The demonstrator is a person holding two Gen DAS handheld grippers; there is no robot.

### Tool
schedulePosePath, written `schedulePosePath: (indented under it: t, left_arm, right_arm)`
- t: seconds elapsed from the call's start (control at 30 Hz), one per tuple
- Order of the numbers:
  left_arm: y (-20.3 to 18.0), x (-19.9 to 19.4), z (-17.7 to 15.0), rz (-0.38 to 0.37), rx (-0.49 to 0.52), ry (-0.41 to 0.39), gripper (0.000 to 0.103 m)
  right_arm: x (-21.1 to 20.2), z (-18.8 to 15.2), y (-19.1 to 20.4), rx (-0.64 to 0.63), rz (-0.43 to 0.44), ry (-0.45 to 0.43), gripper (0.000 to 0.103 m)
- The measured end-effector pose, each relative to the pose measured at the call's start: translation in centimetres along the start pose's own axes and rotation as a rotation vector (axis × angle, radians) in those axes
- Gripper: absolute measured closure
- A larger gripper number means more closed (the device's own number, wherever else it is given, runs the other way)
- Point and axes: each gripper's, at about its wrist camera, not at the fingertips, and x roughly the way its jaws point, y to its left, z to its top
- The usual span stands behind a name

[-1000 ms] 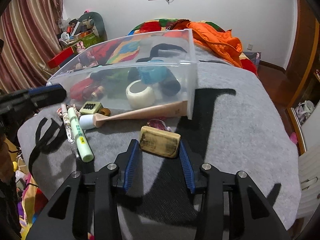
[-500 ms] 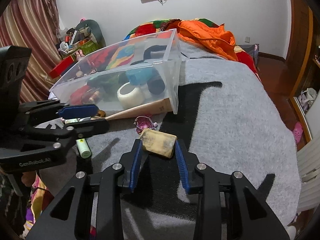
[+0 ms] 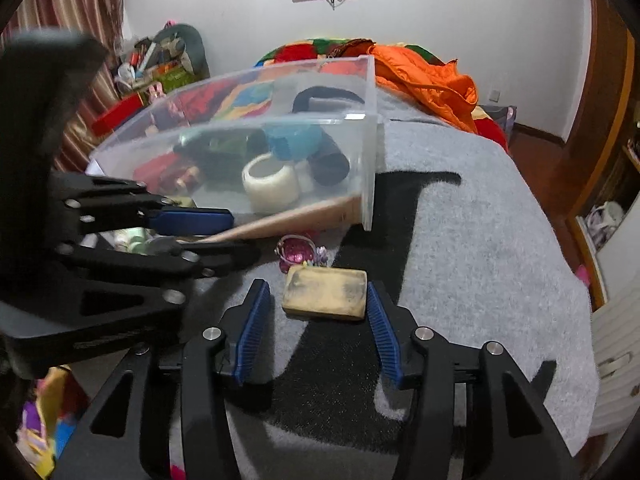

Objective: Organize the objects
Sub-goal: 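Grasp the tan sponge with the right gripper while the left grasps the beige tube, then lift the beige tube with the left gripper while the right lifts the tan sponge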

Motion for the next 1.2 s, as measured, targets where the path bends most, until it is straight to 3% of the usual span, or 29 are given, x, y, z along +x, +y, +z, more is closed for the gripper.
schedulePosePath:
  t: [0.07, 0.17, 0.27, 0.43, 0.67, 1.2]
  left_arm:
    - [-0.3, -0.3, -0.3, -0.006, 0.011, 0.004, 0.087]
    - [-0.9, -1.1, -0.8, -0.046, 0.025, 0.011, 0.092]
    - [-1.7, -1.2, -1.0, -0.028, 0.060, 0.012, 0.092]
    - [-1.2, -0.1, 0.0, -0.045, 0.009, 0.022, 0.092]
    - [-1.6, 0.1, 0.4, -0.038, 0.010, 0.011, 0.093]
    - [-0.9, -6.8, -1.0, -0.045, -0.072, -0.155, 0.098]
  right_arm:
    - [-0.2, -0.1, -0.2, 0.000, -0.010, -0.009, 0.065]
    - [-0.5, -0.3, -0.9, 0.016, 0.010, -0.006, 0.066]
    - [-0.9, -0.6, -1.4, 0.025, 0.008, -0.009, 0.066]
    - [-1.5, -1.1, -1.7, 0.036, 0.013, -0.006, 0.066]
    - [-2.1, -0.9, -2.2, 0.063, 0.031, -0.016, 0.066]
    - [-4.7, 0.4, -1.7, 0.078, 0.066, -0.094, 0.066]
